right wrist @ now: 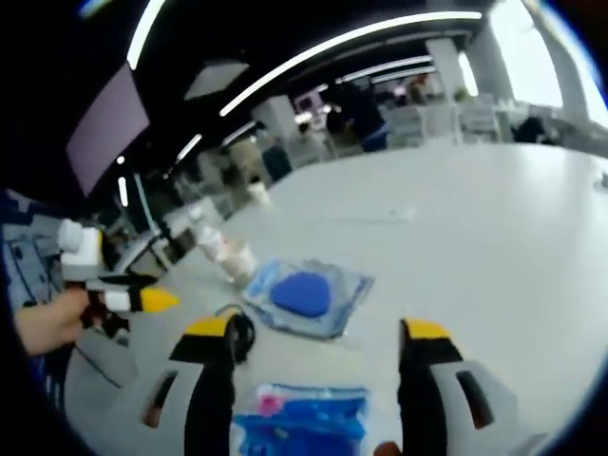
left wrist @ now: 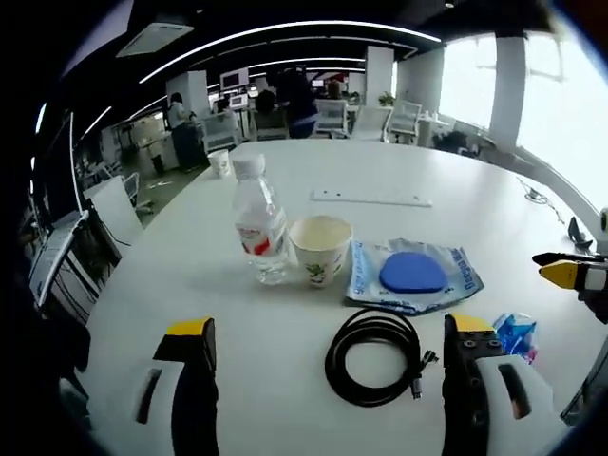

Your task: Arrange the tabletop items into an orderly group along one side of the table until the central work area is clear of visible clutter.

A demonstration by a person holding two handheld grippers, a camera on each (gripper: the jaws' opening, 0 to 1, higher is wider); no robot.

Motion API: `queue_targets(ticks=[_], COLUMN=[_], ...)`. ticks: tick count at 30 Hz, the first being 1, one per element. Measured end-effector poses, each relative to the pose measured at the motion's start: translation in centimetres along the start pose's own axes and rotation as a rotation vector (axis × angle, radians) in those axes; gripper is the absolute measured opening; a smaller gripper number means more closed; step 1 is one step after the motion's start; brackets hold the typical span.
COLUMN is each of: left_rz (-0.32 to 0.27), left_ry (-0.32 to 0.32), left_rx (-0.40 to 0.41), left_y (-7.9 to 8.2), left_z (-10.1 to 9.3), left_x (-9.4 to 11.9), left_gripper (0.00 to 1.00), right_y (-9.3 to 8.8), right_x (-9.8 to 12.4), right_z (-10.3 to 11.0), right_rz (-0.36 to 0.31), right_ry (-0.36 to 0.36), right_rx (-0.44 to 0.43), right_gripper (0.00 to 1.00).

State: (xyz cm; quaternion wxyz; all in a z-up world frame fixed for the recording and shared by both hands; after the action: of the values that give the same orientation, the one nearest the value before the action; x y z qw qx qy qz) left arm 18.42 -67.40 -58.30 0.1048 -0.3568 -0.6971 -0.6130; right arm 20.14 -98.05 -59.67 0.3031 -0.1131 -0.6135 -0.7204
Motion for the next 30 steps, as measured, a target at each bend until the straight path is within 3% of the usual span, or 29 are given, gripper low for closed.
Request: queue_targets(ticks=[1,14,30], left_rz=[-0.008,0.074,0.135], left_ry=[-0.051,-0.119,-0.184], left_rx=[0.023,-0.006,0.004], left_y=[-0.2,-4.2,-7.2], left_z=[-0.6,-6.1,-11.5], left_x=[-0.1,-1.0,-3.0], left_gripper=[0.99,0.99,0.99], right_y=[0.0,-1.6,-3.7], right_x=[0.2,1.6,2.4], right_z=[-0.2,-3.2,-4.8], right_rz=[-0.002,0.027,0.086], right_ry=[0.004,0.017,0.064], right_rx=[0.006,0.015,0.032], right_gripper=[0.67,0.66,0.66])
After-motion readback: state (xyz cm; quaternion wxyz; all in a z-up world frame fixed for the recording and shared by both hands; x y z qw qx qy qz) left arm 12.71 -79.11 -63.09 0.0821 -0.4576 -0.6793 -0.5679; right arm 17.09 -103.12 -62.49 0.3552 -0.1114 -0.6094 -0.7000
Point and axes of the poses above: the point that each gripper's makers call its tool centre point, and the gripper's own axes: x roughly backward along the fingers, z roughly to its left, y roughly out of its top, the point moved 8 cm from there along x, roughly backward along the fingers, and after that the axes turned 15 degrees about -y, right-handed, at the moved point
